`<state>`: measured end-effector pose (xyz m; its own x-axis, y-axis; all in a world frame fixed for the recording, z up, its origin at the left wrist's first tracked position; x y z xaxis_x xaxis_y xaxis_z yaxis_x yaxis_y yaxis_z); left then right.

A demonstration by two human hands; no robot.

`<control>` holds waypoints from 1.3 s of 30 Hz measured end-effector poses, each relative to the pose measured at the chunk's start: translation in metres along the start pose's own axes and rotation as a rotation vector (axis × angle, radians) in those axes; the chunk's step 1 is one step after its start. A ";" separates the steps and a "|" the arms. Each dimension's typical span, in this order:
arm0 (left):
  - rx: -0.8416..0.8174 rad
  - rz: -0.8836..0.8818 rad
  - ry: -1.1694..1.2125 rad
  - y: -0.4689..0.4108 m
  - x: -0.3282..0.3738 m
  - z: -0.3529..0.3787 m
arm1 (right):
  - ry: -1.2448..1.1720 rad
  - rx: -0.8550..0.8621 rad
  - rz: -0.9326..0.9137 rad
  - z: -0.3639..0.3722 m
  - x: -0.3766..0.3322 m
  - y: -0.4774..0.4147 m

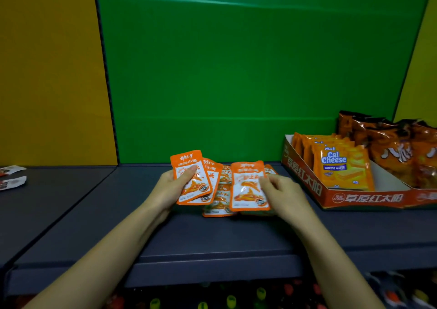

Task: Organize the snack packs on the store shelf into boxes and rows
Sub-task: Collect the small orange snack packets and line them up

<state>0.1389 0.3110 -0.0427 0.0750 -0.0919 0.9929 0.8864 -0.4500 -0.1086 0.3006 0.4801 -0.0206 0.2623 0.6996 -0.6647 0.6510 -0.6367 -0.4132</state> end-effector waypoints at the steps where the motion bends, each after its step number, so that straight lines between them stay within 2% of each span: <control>1: -0.003 -0.006 -0.004 0.000 -0.001 0.000 | 0.010 -0.010 0.029 -0.008 0.010 0.002; 8: -0.002 -0.022 0.021 -0.001 -0.002 -0.001 | 0.159 -0.163 0.150 -0.024 0.057 0.036; 20: -0.017 -0.042 0.003 0.000 -0.004 0.000 | 0.326 -0.097 0.173 -0.040 0.071 0.029; 23: -0.020 -0.042 -0.001 0.003 -0.001 0.001 | 0.364 -0.048 0.189 -0.045 0.068 0.031; 25: -0.023 -0.039 0.016 0.007 0.002 0.003 | 0.371 0.024 0.136 -0.048 0.056 0.034; 28: -0.038 -0.037 0.058 0.018 0.008 0.010 | 0.229 0.157 -0.029 -0.050 0.020 0.035; 30: -0.077 -0.045 0.094 0.031 0.011 0.021 | 0.076 0.100 -0.103 -0.036 -0.004 0.036; 33: -0.150 -0.038 0.107 0.056 0.015 0.041 | -0.119 -0.070 -0.090 -0.006 -0.028 0.045; 36: -0.136 0.013 0.108 0.067 0.016 0.046 | -0.277 -0.069 -0.073 0.003 -0.033 0.048; 39: -0.130 0.056 0.060 0.071 0.014 0.048 | -0.326 -0.069 -0.057 0.006 -0.032 0.046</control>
<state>0.2247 0.3204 -0.0338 0.0922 -0.1710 0.9809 0.8147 -0.5535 -0.1731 0.3175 0.4265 -0.0219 -0.0104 0.5860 -0.8103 0.7080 -0.5679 -0.4198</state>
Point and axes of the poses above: each hand's wrist, its own y-axis away from the middle knuckle, its own z-axis out of the palm, x = y × z, the point moved 8 cm from there along -y, towards the middle knuckle, and after that the axes turned 6 degrees about x, right-handed, at the moved point
